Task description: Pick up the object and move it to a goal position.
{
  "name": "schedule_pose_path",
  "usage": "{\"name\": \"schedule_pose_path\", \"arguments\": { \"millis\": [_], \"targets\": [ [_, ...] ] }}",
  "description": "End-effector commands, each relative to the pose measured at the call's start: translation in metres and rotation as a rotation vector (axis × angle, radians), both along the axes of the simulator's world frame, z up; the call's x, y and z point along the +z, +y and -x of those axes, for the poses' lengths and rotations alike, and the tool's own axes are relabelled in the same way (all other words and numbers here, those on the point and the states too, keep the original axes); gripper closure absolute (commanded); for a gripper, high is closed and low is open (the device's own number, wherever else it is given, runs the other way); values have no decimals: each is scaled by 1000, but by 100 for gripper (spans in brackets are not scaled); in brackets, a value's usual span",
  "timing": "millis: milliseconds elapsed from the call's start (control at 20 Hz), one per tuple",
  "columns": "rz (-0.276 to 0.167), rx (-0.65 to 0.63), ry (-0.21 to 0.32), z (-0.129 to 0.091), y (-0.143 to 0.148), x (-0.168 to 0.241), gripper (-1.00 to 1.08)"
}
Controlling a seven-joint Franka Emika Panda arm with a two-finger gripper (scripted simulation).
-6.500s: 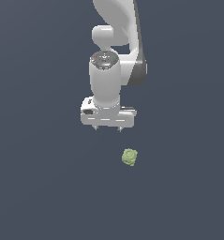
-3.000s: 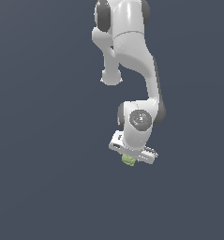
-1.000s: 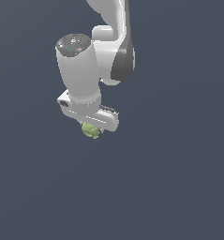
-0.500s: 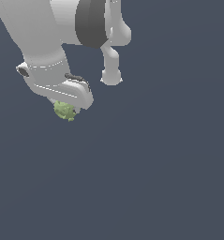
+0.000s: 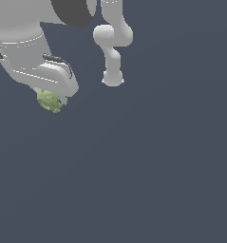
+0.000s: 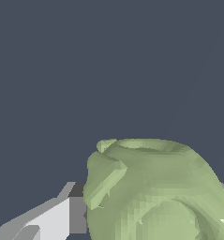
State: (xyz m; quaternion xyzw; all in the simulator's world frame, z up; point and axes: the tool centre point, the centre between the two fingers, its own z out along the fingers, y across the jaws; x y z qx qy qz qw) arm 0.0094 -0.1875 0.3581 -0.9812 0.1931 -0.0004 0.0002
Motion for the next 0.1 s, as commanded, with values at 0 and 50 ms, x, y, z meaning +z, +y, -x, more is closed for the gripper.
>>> {"name": "schedule_pose_path", "arguments": {
  "millis": [0, 50],
  "targets": [
    [0, 1, 1, 0, -2, 3, 108],
    [0, 1, 1, 0, -3, 3, 108]
  ]
}}
